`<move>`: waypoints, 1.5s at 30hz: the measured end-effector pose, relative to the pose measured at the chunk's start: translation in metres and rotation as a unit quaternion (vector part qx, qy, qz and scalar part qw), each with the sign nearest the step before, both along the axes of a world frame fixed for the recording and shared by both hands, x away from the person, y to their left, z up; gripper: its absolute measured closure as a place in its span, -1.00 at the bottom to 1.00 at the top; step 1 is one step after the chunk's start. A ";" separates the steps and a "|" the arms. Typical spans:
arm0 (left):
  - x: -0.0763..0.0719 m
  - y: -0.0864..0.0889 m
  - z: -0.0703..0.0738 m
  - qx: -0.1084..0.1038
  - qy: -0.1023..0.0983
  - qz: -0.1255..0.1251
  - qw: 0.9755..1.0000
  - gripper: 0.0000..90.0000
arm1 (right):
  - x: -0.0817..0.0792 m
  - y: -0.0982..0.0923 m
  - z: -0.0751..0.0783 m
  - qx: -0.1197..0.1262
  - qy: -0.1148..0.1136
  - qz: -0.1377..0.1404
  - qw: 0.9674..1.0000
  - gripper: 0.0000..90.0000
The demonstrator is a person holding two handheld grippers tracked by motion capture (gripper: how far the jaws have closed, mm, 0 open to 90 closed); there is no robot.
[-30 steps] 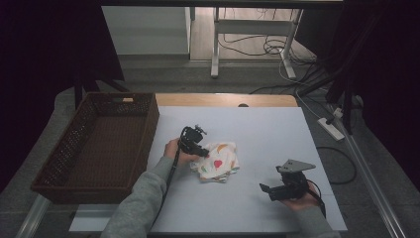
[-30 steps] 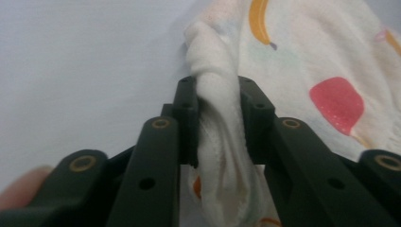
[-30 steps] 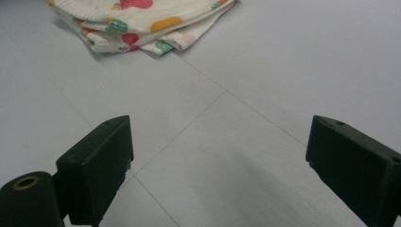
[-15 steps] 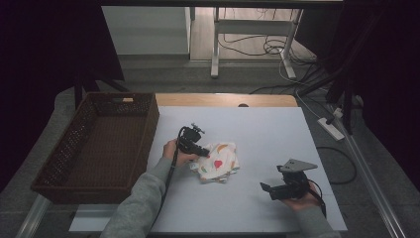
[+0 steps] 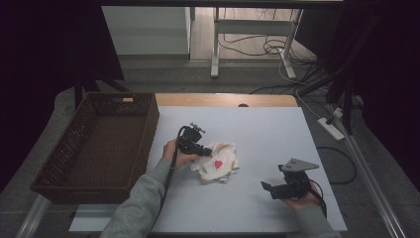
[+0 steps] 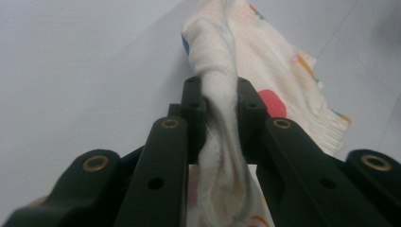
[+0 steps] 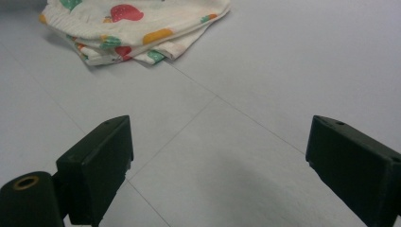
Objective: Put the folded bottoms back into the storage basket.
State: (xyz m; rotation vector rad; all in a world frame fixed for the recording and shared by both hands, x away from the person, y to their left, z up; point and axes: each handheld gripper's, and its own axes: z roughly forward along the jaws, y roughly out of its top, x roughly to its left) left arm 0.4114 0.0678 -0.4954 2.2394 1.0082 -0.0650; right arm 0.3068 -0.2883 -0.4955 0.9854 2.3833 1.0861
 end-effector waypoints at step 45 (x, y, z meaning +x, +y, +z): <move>-0.021 0.003 0.050 -0.058 -0.050 -0.016 0.997 0.73 | 0.000 -0.003 0.001 0.007 -0.007 -0.007 1.000 -0.81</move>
